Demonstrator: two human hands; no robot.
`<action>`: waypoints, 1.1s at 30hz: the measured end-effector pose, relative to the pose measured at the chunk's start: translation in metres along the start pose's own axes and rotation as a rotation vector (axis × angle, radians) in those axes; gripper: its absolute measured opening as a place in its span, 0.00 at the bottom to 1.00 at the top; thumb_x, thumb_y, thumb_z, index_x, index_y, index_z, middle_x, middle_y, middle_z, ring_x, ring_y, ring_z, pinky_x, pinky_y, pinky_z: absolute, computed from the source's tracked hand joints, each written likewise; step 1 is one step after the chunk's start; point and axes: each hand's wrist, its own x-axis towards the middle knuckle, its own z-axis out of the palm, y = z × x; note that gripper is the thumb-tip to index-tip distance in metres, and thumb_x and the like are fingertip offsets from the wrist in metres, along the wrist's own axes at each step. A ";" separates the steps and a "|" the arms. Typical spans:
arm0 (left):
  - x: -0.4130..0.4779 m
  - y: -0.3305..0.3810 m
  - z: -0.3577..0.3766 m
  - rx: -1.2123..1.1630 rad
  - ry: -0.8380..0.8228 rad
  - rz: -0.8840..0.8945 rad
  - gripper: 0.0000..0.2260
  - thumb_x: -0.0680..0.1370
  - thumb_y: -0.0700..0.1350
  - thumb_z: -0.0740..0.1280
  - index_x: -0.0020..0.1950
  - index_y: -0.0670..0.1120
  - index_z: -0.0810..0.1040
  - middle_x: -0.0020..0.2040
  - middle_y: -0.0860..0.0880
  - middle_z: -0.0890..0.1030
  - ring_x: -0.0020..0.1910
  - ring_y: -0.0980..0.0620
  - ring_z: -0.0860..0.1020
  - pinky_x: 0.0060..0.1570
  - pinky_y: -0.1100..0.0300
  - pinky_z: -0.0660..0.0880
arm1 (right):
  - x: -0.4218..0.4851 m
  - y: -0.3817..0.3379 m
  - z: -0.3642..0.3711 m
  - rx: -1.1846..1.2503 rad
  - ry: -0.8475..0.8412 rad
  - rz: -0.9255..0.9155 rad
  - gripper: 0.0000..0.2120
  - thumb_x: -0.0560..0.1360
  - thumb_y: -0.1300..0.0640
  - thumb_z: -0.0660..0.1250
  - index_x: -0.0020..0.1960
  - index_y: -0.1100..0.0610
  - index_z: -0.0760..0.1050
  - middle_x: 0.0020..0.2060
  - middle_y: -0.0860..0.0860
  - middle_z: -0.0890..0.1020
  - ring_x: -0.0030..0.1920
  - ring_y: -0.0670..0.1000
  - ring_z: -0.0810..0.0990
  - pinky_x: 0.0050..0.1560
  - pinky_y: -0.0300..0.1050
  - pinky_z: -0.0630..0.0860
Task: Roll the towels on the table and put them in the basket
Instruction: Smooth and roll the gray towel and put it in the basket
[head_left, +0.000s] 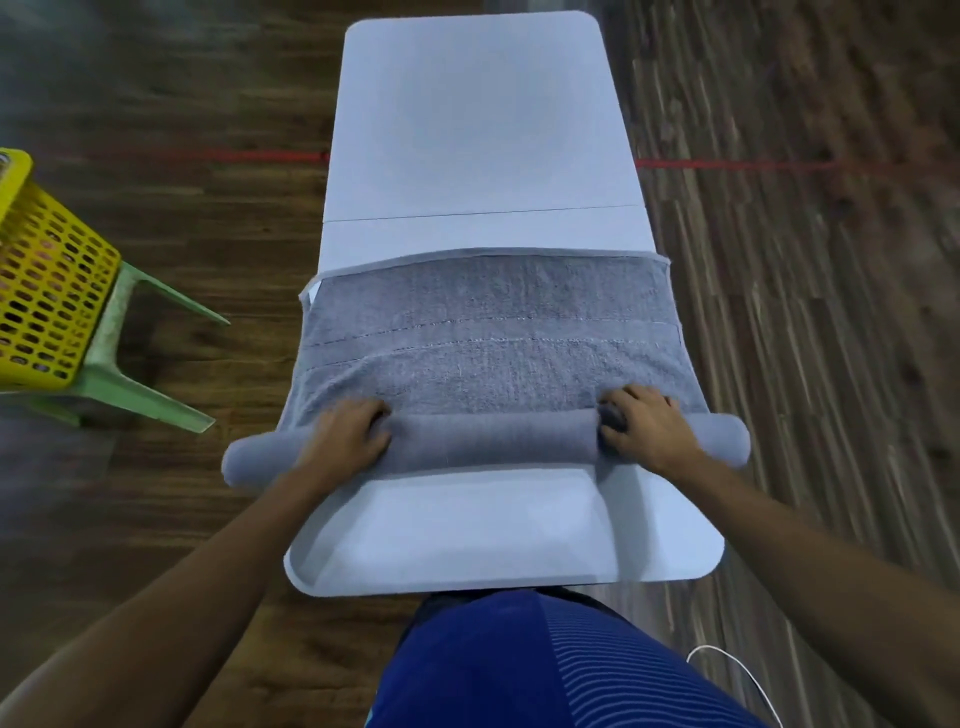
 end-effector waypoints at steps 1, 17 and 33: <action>-0.002 0.000 0.005 0.043 0.098 0.014 0.17 0.73 0.54 0.60 0.49 0.44 0.80 0.45 0.45 0.83 0.45 0.43 0.79 0.47 0.50 0.76 | 0.000 0.000 0.006 0.010 0.109 -0.011 0.15 0.73 0.52 0.68 0.59 0.53 0.76 0.54 0.54 0.77 0.58 0.60 0.74 0.56 0.54 0.67; -0.012 0.015 0.004 0.147 -0.252 0.020 0.16 0.66 0.56 0.63 0.49 0.51 0.80 0.46 0.49 0.83 0.46 0.47 0.80 0.47 0.56 0.73 | -0.005 -0.016 -0.002 -0.019 -0.313 -0.024 0.27 0.63 0.42 0.64 0.61 0.47 0.73 0.57 0.49 0.80 0.59 0.54 0.76 0.57 0.50 0.65; -0.024 0.014 0.030 0.229 0.030 -0.006 0.28 0.68 0.44 0.75 0.66 0.42 0.75 0.61 0.40 0.79 0.59 0.40 0.76 0.63 0.44 0.70 | -0.023 -0.010 0.034 -0.054 0.135 -0.098 0.28 0.68 0.44 0.68 0.67 0.48 0.70 0.62 0.48 0.77 0.64 0.53 0.73 0.65 0.50 0.58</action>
